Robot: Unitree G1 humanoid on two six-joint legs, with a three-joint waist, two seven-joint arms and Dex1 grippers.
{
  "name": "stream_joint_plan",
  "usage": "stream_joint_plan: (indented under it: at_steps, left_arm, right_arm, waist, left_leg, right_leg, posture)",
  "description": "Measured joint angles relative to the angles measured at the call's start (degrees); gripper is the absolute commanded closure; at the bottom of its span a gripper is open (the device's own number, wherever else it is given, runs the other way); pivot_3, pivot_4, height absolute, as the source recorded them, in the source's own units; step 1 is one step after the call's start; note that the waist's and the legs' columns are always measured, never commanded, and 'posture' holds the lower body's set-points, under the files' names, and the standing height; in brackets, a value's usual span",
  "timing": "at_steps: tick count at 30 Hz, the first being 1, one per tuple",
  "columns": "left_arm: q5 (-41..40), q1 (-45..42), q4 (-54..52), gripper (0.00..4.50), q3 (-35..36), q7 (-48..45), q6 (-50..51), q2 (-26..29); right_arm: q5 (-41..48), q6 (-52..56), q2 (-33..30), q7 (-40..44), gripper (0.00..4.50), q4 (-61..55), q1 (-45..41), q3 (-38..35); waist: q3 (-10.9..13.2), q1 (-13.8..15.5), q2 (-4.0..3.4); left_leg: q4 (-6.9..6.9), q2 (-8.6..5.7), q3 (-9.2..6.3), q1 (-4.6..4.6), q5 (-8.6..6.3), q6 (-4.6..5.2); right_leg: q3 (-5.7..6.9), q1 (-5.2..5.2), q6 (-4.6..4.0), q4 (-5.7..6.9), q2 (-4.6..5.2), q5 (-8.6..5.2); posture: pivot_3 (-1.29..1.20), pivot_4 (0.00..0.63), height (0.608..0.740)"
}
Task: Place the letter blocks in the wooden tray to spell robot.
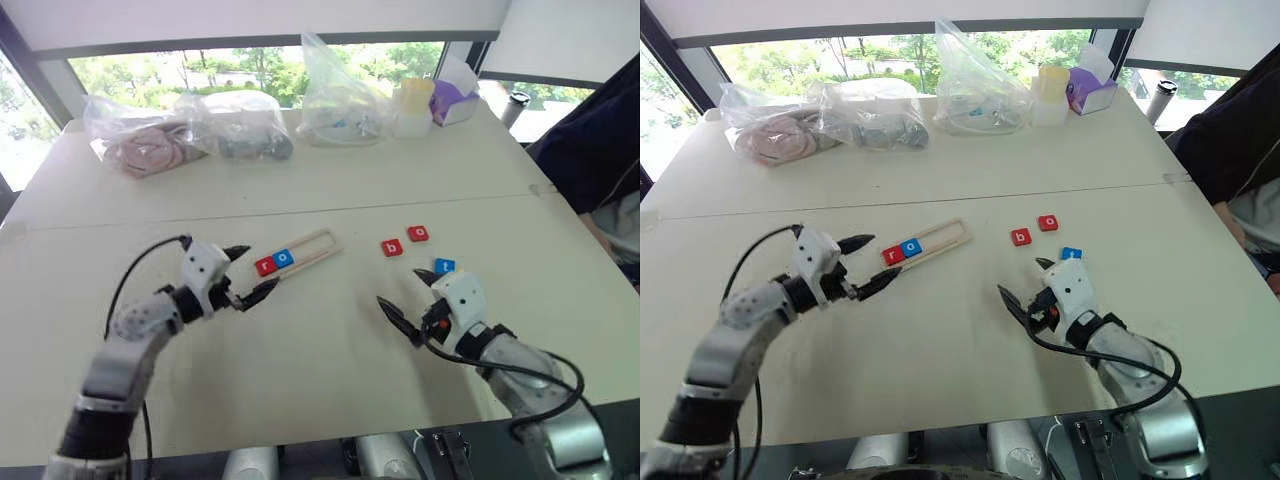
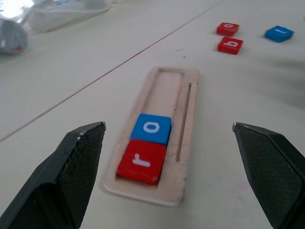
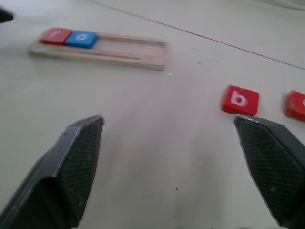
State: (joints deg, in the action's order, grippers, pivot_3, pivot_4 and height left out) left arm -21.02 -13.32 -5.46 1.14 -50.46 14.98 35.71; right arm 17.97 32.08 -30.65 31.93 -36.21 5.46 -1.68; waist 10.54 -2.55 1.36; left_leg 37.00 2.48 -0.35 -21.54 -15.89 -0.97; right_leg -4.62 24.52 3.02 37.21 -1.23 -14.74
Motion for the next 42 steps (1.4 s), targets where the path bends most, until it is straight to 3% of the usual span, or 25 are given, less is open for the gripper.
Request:
stream_joint_plan:
  at_steps: [4,8,18,30,42]
  left_arm:
    - [-0.27,-8.41,10.68,0.0,-2.72,-12.1,0.5,4.23]
    - [3.6,-14.73,22.82,0.0,-7.69,-19.52,-4.04,3.01]
    - [10.61,-23.95,41.7,0.0,-10.45,-22.27,-16.97,-3.28]
    - [12.95,-24.65,46.43,0.0,-10.05,-20.53,-22.15,-4.22]
    - [12.56,-20.03,41.06,0.0,-8.01,-17.04,-20.56,-4.38]
  right_arm:
    - [4.99,4.07,-6.9,6.3,0.05,-1.32,-2.08,-1.37]
    - [6.25,5.24,-10.17,8.81,0.05,-1.51,-4.65,-1.59]
    - [7.59,6.69,-10.22,6.49,0.05,-3.74,-6.09,-1.56]
    - [7.66,7.23,-9.12,3.79,0.05,-4.22,-5.73,-0.22]
    - [7.61,7.21,-9.12,3.72,0.05,-4.22,-6.27,0.99]
  waist:
    - [0.0,0.01,0.0]
    - [0.05,0.04,0.08]
    - [0.07,0.08,0.13]
    - [0.06,-0.01,0.13]
    - [0.02,0.05,0.12]
  left_leg:
    - [0.0,-0.01,0.0,-0.02,-0.01,0.02]
    - [0.04,-0.01,-0.01,-0.04,-0.01,0.03]
    - [0.09,-0.01,-0.04,-0.1,-0.01,0.04]
    - [0.14,-0.01,-0.04,-0.06,-0.01,0.04]
    - [0.14,0.0,-0.05,0.04,-0.01,0.04]
  right_leg:
    - [0.01,0.0,0.02,0.0,-0.01,0.0]
    - [0.02,0.0,0.03,0.01,-0.02,0.01]
    - [0.01,0.01,0.19,0.04,-0.02,0.13]
    - [0.01,-0.01,0.22,0.14,-0.02,0.12]
    - [0.01,-0.05,0.23,0.23,-0.03,0.12]
  posture:
    - [0.0,0.15,0.74]
    - [0.0,0.15,0.74]
    - [0.0,0.15,0.74]
    - [0.0,0.15,0.74]
    - [0.0,0.15,0.74]
